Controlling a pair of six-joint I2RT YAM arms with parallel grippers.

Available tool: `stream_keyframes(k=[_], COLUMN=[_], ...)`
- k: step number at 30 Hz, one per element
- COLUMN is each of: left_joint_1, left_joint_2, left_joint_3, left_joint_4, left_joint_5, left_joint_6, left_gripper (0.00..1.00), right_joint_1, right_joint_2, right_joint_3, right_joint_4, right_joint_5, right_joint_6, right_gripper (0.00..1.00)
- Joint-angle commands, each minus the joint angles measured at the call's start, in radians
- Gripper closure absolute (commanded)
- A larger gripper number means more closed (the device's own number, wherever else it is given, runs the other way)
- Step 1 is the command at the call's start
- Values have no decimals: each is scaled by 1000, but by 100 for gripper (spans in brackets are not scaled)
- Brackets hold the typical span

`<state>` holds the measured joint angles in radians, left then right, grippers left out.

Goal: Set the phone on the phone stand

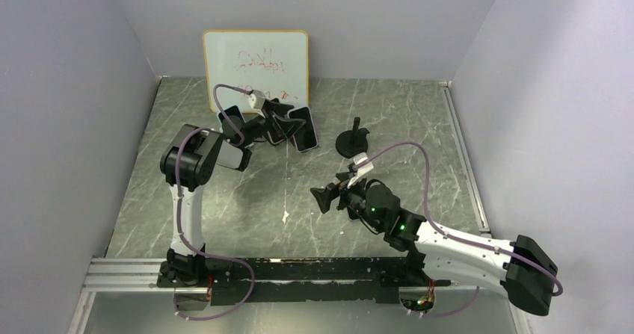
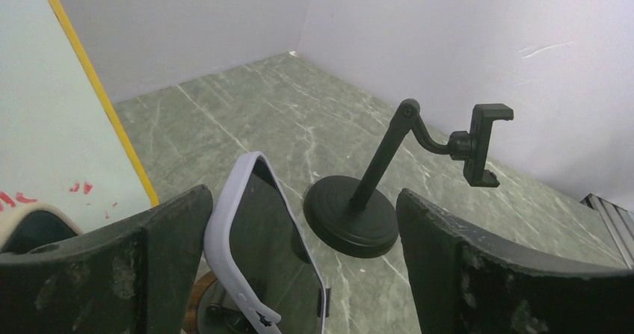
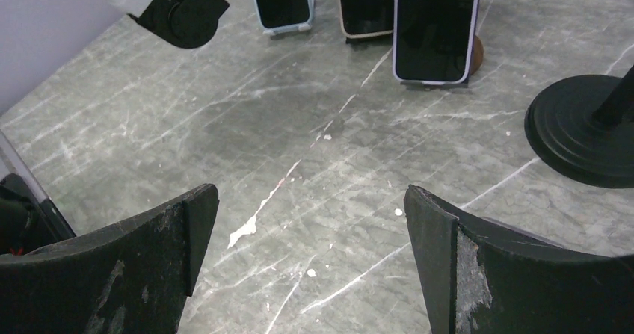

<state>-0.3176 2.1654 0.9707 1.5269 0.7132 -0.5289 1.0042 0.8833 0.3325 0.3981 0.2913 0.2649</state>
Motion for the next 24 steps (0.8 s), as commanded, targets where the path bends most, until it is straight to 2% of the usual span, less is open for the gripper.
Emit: stream_keyframes(k=[1,9,15,20,24], left_joint_1=[27,29,28,20,10], left_joint_2=[-58,-154,-298,-433,-489], left_joint_3=[-16,-33,-81,-144,-215], left_joint_4=[195,202,147,63,110], left_joint_5=[-5,10,-15,-47,-64], left_joint_6=[30,21,68,99,72], left_gripper=[4,4,4,4,4], right_joint_1=[-7,-20,-135,-246,-282], right_joint_2=[-68,-95,-35,-12,42], right_joint_3=[-18,25,102,177,244], right_joint_4=[12,-115,-280,-334,-377], right_joint_5=[51,198,224,195,249], right_joint_6=[17,64,170,156,145], right_gripper=[0,0,0,0,0])
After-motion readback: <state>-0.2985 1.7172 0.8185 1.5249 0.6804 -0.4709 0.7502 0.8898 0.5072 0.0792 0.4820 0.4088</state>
